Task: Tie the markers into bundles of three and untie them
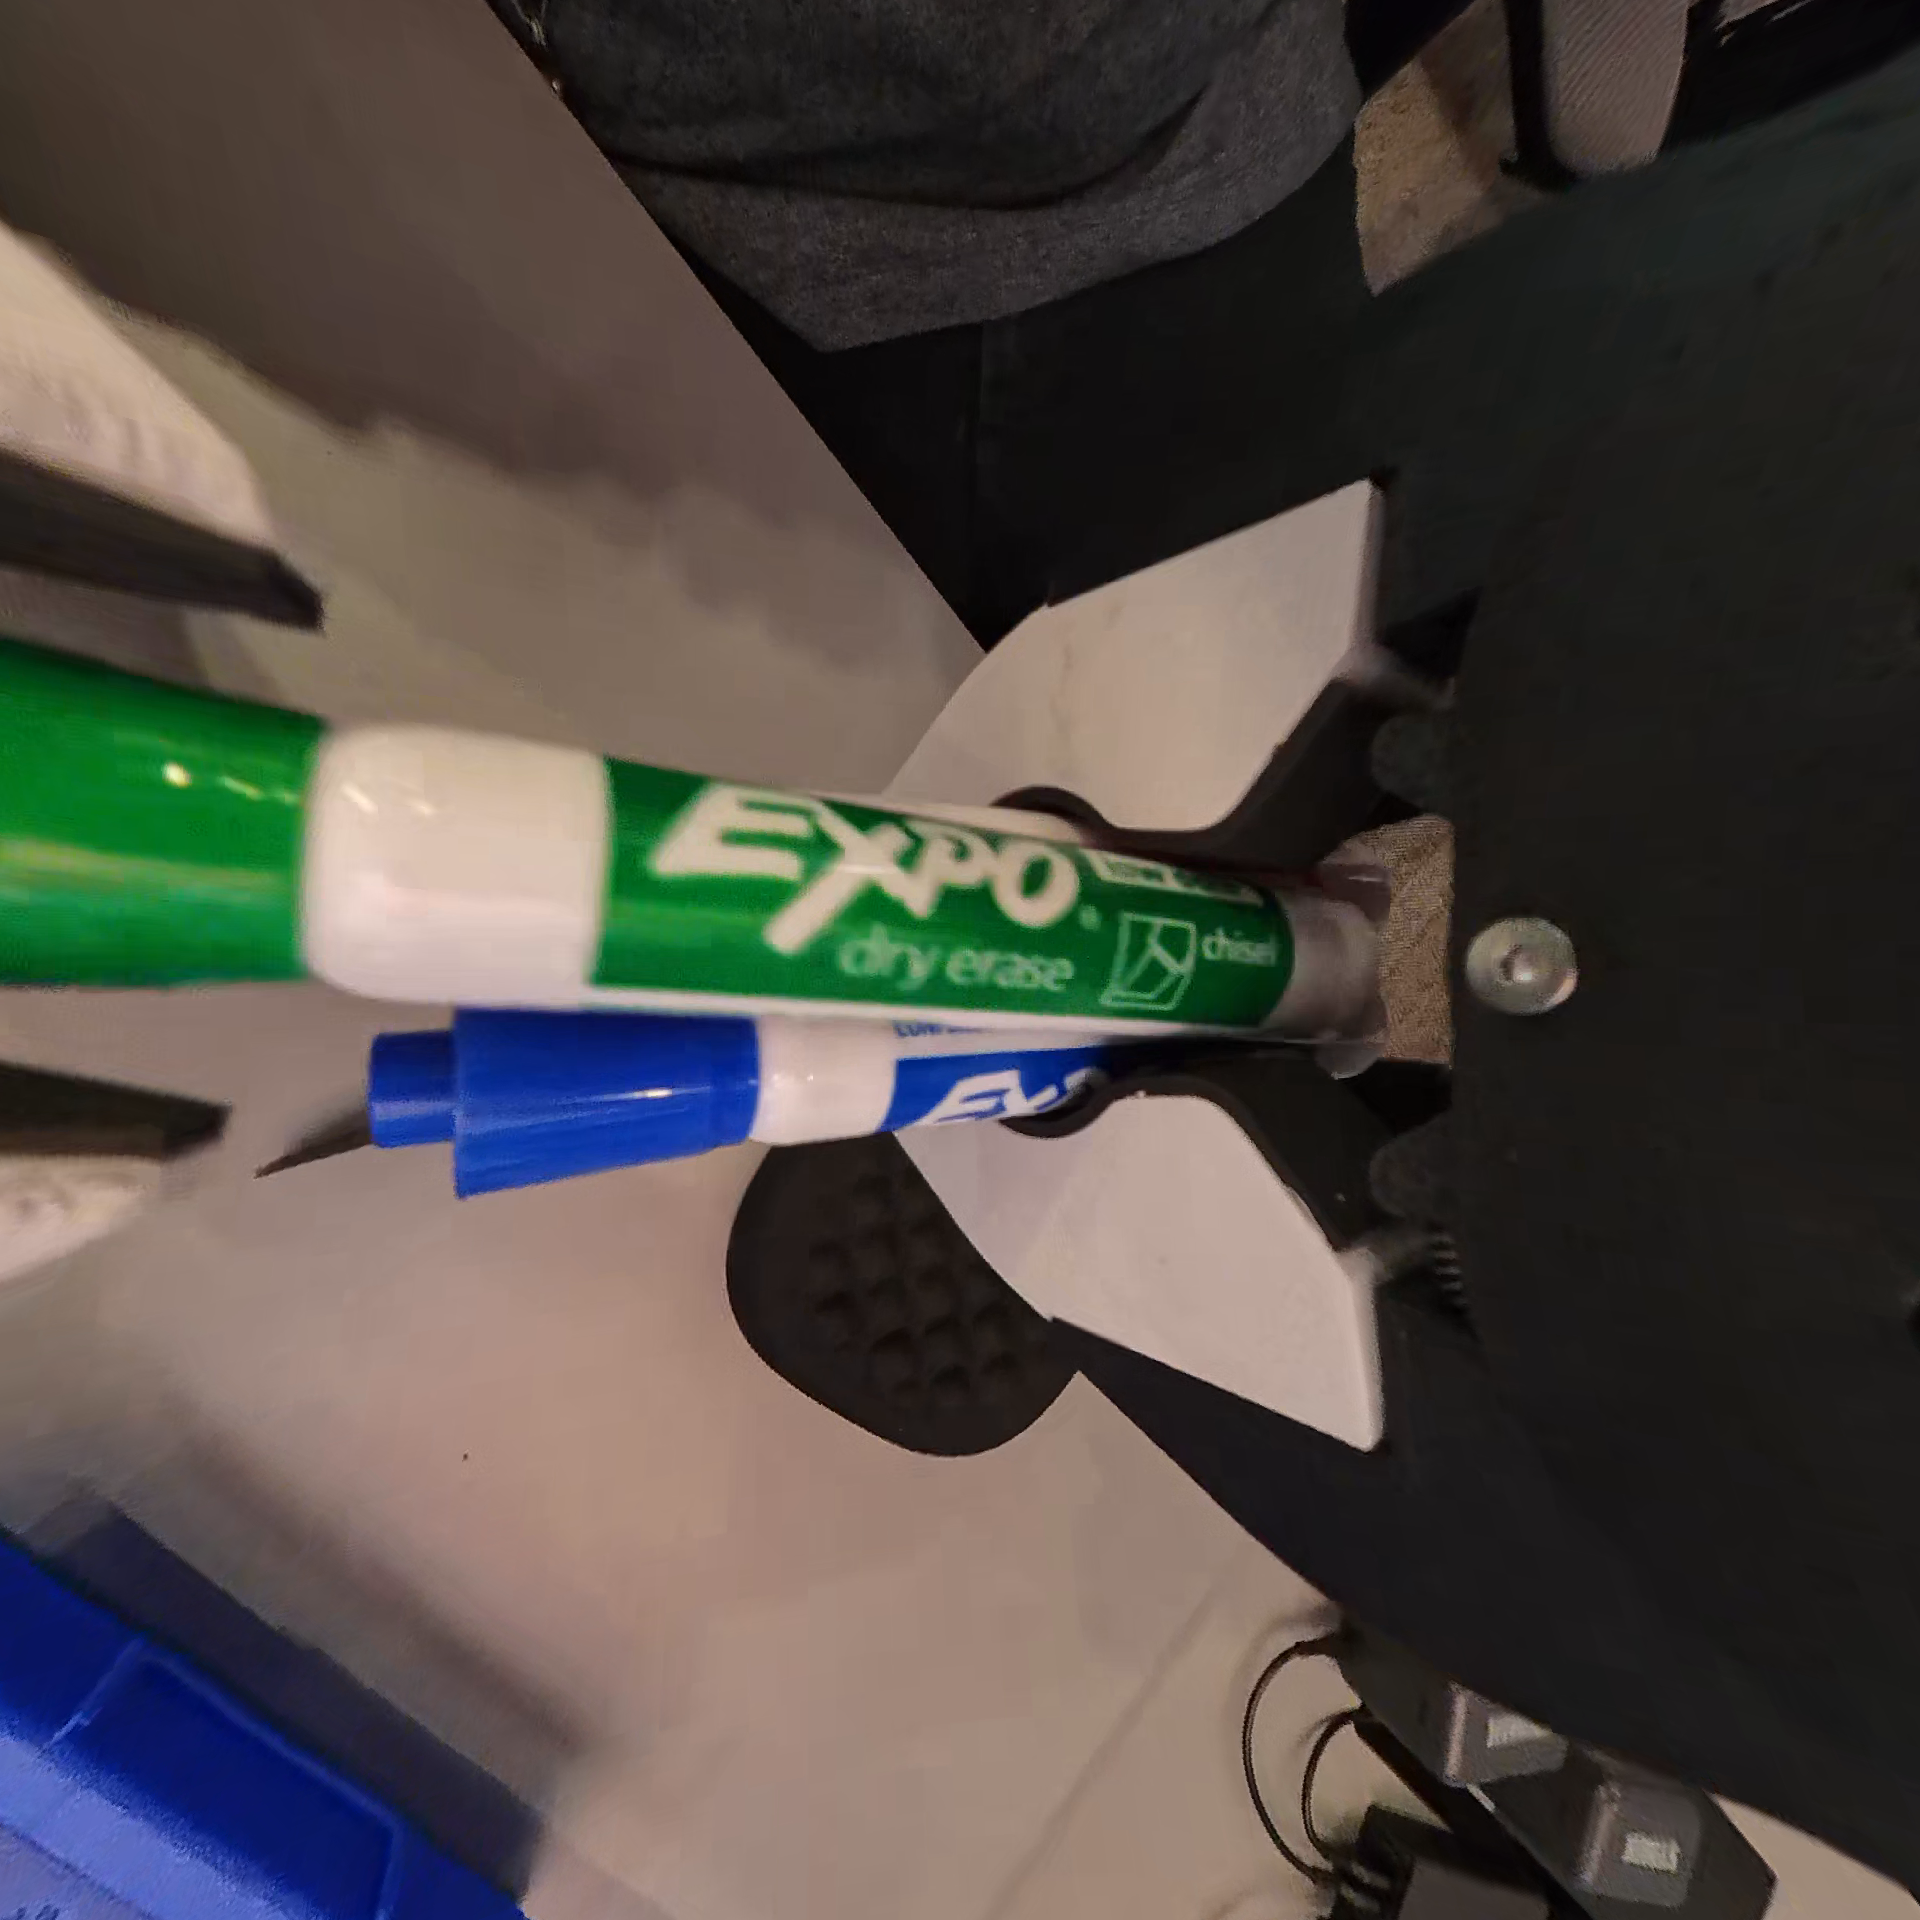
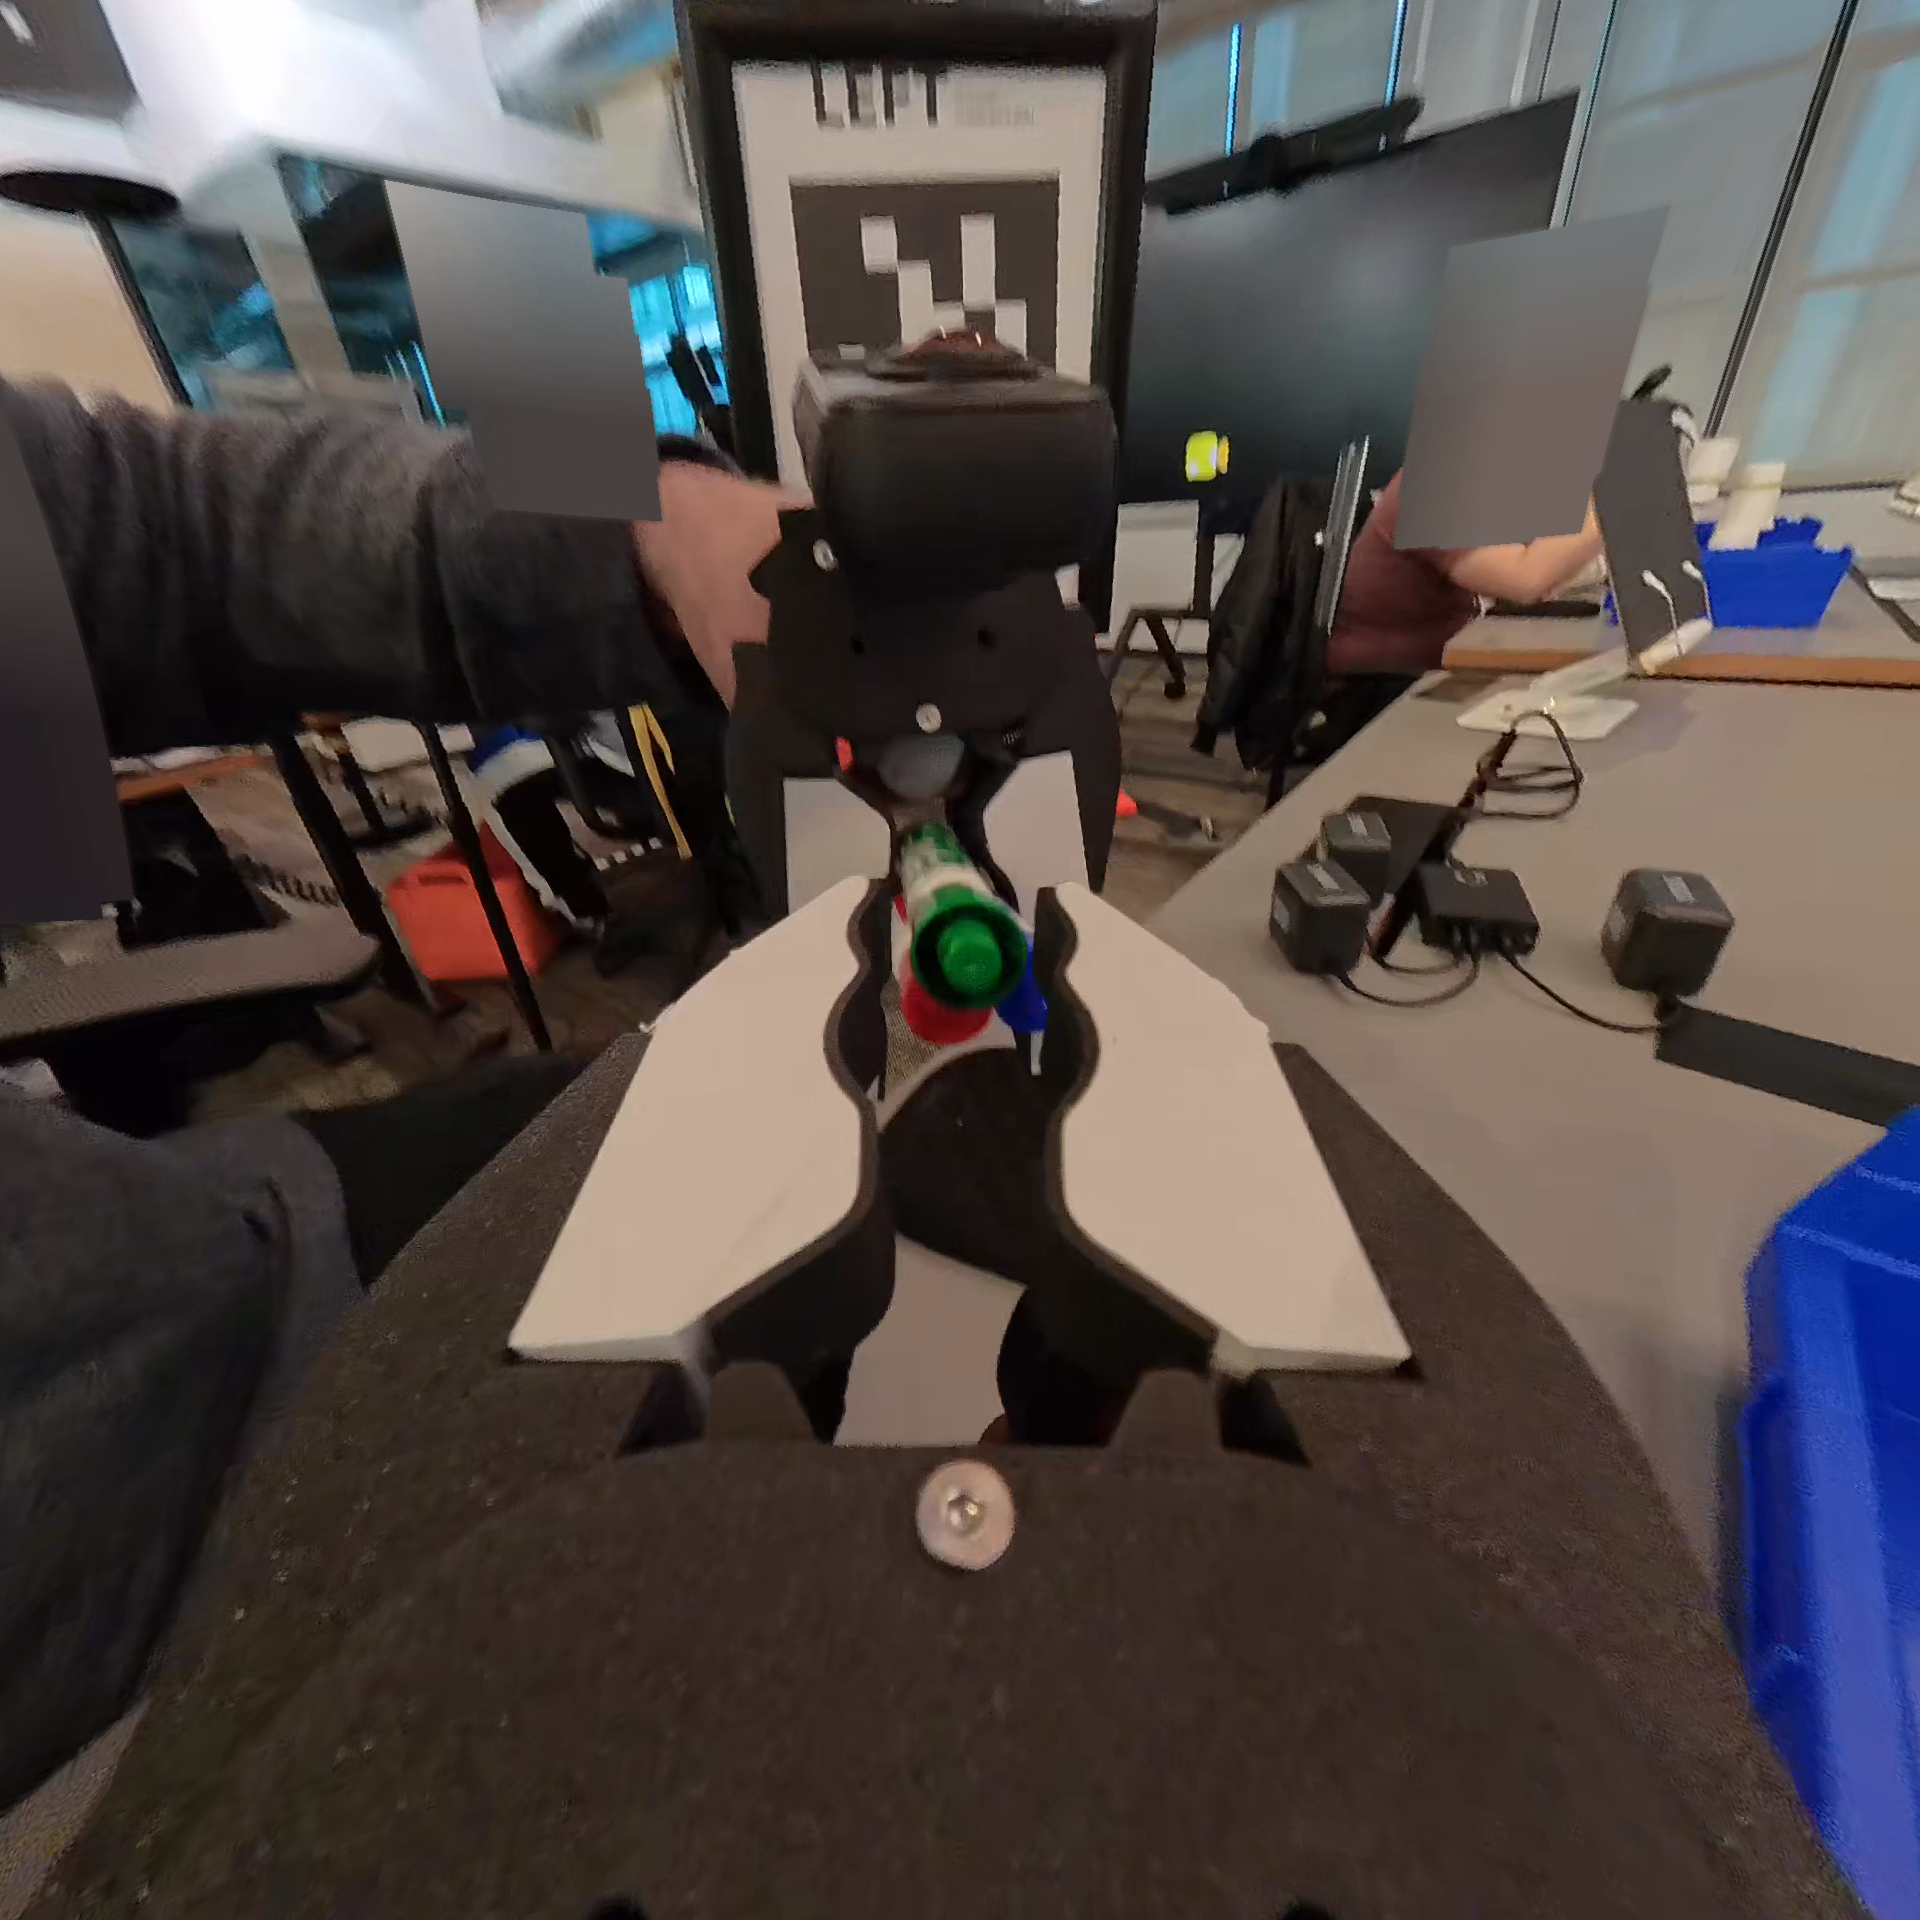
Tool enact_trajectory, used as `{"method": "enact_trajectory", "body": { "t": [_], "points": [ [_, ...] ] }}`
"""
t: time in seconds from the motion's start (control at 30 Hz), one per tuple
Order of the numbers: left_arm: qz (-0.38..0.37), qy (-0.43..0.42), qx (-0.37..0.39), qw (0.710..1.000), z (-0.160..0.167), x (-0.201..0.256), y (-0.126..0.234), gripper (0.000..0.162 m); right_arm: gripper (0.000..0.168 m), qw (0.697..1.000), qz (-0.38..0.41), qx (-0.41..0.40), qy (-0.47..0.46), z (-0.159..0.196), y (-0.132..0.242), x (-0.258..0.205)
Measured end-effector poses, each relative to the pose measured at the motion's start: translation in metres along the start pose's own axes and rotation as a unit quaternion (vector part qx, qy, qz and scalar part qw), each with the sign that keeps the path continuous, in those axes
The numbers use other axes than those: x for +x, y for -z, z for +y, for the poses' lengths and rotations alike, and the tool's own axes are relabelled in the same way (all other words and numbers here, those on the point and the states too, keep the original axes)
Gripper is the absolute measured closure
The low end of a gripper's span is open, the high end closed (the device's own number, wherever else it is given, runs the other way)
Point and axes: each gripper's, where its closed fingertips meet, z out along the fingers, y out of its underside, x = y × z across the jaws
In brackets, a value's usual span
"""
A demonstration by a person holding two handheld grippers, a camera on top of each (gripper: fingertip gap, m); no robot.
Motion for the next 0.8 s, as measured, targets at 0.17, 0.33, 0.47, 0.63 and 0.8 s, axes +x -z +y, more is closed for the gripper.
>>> {"method": "enact_trajectory", "body": {
  "t": [0.17, 0.33, 0.47, 0.63, 0.8],
  "points": [
    [0.001, -0.003, -0.009, 1.000, -0.002, -0.005, 0.000, 0.119, 0.137, 1.000, 0.007, -0.021, 0.004, 0.004, 0.006, 0.007],
    [0.004, -0.009, -0.029, 1.000, -0.003, -0.008, -0.001, 0.119, 0.146, 1.000, 0.011, -0.006, 0.005, -0.003, 0.015, 0.013],
    [0.001, -0.019, -0.040, 0.999, -0.008, -0.011, 0.002, 0.119, 0.151, 1.000, 0.010, -0.002, -0.001, -0.002, 0.016, 0.016],
    [0.001, -0.028, -0.049, 0.998, -0.015, -0.013, 0.003, 0.119, 0.152, 1.000, 0.014, 0.000, -0.005, -0.002, 0.017, 0.019],
    [-0.002, -0.035, -0.056, 0.998, -0.019, -0.016, 0.002, 0.119, 0.152, 1.000, 0.015, -0.002, -0.008, 0.000, 0.017, 0.020]
  ]
}}
